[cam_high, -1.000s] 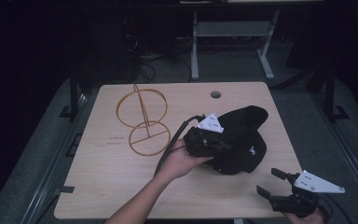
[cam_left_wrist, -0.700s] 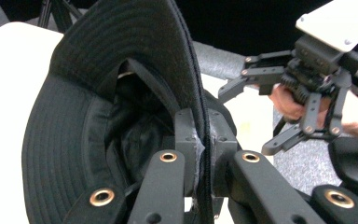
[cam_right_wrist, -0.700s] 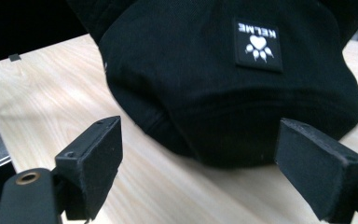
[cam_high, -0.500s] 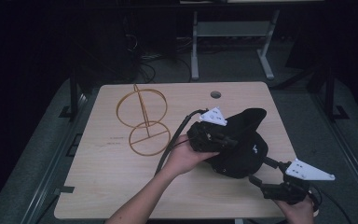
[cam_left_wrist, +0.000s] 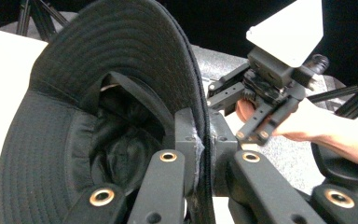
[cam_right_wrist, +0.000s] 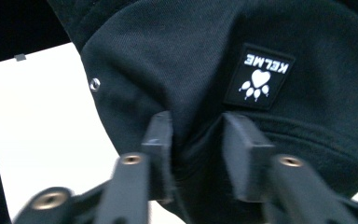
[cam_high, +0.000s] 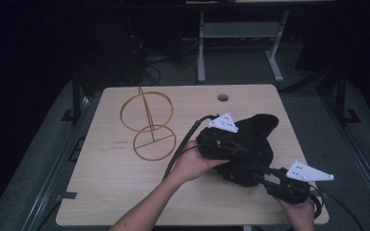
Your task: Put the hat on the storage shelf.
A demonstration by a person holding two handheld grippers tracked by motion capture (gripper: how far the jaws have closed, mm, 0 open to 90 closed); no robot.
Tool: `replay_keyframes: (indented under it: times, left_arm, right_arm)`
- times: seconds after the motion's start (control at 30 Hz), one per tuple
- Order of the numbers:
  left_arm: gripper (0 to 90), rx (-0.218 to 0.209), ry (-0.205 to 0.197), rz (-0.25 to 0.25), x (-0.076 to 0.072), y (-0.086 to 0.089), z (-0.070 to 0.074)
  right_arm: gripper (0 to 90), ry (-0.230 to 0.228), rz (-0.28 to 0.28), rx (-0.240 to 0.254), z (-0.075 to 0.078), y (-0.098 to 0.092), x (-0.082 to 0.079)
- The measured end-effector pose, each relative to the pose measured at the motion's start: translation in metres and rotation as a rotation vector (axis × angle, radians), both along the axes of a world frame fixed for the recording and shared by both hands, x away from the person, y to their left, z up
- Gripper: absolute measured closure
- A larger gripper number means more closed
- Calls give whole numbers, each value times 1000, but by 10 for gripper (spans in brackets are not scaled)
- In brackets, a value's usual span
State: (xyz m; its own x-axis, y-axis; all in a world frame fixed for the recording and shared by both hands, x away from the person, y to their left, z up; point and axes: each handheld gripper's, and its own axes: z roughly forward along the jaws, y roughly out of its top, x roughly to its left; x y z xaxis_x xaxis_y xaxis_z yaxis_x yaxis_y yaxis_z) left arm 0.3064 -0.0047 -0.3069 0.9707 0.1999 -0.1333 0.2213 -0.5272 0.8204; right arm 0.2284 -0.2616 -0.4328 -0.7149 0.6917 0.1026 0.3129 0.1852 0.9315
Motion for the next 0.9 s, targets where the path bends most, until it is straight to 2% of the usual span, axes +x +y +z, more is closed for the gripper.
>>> replay_keyframes:
  times: [0.03, 0.1, 0.2, 0.3, 0.37, 0.4, 0.43, 0.53, 0.63, 0.67, 0.7, 0.8, 0.9]
  left_arm:
    - [854, 2, 3, 2, -1, 1, -1]
    - [853, 13, -1, 1, -1, 2, -2]
    - [852, 13, 2, 8, -1, 4, -3]
    - [836, 27, -11, 19, -1, 6, -3]
    - [778, 39, -35, 26, -3, 7, -3]
    - [778, 30, -30, 29, -3, 8, -2]
    - [720, 29, -27, 30, -3, 10, -2]
    - [673, 43, -23, 34, -2, 13, -1]
    - [612, 34, -21, 43, -4, 18, 0]
    - [570, 32, -25, 44, -5, 21, 1]
    - [570, 30, -29, 46, -6, 23, 1]
    - [533, 61, -44, 68, -8, 31, 1]
    - [510, 52, -39, 79, -7, 41, 0]
  right_arm:
    - [723, -1, 7, 11, -3, 0, 1]
    - [801, -7, 16, 13, -4, 0, 1]
    - [830, -14, 17, 9, -4, 1, 1]
    - [843, -14, 18, 1, -3, 2, 0]
    - [848, -17, 11, 8, -3, 1, 0]
    - [848, -17, 11, 8, -3, 1, 0]
    - [850, -13, 7, 8, -2, -1, 0]
    - [853, -6, 10, 15, -1, -2, 0]
    - [855, 2, 6, 14, -1, -2, 0]
    - [856, 7, 6, 28, 0, -3, 1]
    - [856, 7, 6, 28, 0, -3, 1]
    - [857, 12, 3, 45, 1, -5, 2]
    - [858, 17, 4, 51, 4, -6, 4]
